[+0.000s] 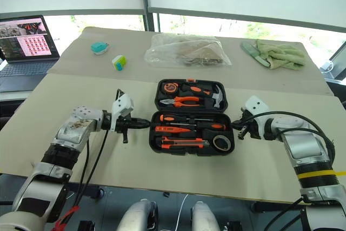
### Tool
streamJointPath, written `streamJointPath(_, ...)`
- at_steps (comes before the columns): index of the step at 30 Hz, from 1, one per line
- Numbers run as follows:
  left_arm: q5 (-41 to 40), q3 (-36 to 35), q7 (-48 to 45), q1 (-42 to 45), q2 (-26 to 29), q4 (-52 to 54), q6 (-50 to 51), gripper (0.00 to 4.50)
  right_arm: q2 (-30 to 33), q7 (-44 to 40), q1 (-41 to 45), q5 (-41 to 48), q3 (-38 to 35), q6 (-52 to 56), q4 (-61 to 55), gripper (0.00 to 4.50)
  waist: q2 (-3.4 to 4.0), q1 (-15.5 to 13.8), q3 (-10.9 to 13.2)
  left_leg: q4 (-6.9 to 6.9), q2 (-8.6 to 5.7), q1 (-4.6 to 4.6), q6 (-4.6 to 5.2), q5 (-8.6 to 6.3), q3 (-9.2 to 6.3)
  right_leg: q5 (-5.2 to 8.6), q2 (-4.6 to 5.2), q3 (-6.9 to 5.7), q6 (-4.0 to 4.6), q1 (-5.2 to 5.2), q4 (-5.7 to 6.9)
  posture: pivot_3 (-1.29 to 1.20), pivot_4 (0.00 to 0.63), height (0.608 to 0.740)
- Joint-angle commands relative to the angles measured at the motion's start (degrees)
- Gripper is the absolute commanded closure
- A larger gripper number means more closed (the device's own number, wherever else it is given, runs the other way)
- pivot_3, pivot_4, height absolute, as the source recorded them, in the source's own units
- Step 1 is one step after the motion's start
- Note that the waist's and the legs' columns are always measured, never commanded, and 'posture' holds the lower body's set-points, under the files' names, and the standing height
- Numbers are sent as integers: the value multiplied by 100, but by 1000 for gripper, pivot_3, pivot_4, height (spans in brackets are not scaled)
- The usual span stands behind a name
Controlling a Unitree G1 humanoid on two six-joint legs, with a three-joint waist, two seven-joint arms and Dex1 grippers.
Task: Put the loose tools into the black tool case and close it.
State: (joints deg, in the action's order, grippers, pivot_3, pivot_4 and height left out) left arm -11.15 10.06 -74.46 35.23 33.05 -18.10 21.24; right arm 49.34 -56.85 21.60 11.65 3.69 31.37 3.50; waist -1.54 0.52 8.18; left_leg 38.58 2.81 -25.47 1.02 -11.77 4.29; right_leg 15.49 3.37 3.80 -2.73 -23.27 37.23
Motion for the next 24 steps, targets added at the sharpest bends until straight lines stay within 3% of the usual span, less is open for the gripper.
streamJointPath(1, -260, 26, -264, 10, 14, 514, 43, 4365, 76, -397, -376, 438, -122, 54, -951, 4500, 0, -9, 0, 0, 0, 0, 0, 0, 0, 0, 0, -1, 0, 0, 0, 0, 150, 740)
streamJointPath(17, -298, -49, -582, -1072, 865, 1626, 291, 4365, 315, -112, -2285, 707, -887, 480, -2822, 4500, 0, -36, 0, 2, 2, 4, 0, -2, -3, 1, 1, -1, 1, 3, 1, 0, 150, 740)
streamJointPath(22, -251, -334, -98, -842, 976, 1165, 725, 4365, 493, 89, -2633, 726, -1501, 808, -2786, 4500, -1, -88, 0, 7, 1, 10, 0, -2, -3, 1, 3, -2, 0, 11, 1, 0, 150, 740)
streamJointPath(23, -284, -381, -22, -734, 982, 1028, 858, 4132, 538, 104, -2653, 722, -1614, 824, -2735, 4500, -1, -91, 0, 11, 1, 10, 1, -1, -2, 0, 3, -2, 0, 11, 1, 0, 150, 740)
streamJointPath(24, -371, -448, 25, -586, 971, 869, 1083, 3835, 580, 97, -2636, 782, -1737, 891, -2671, 4213, -1, -92, 0, 13, 2, 12, 1, -1, -2, 0, 2, -2, 0, 11, 2, 0, 150, 740)
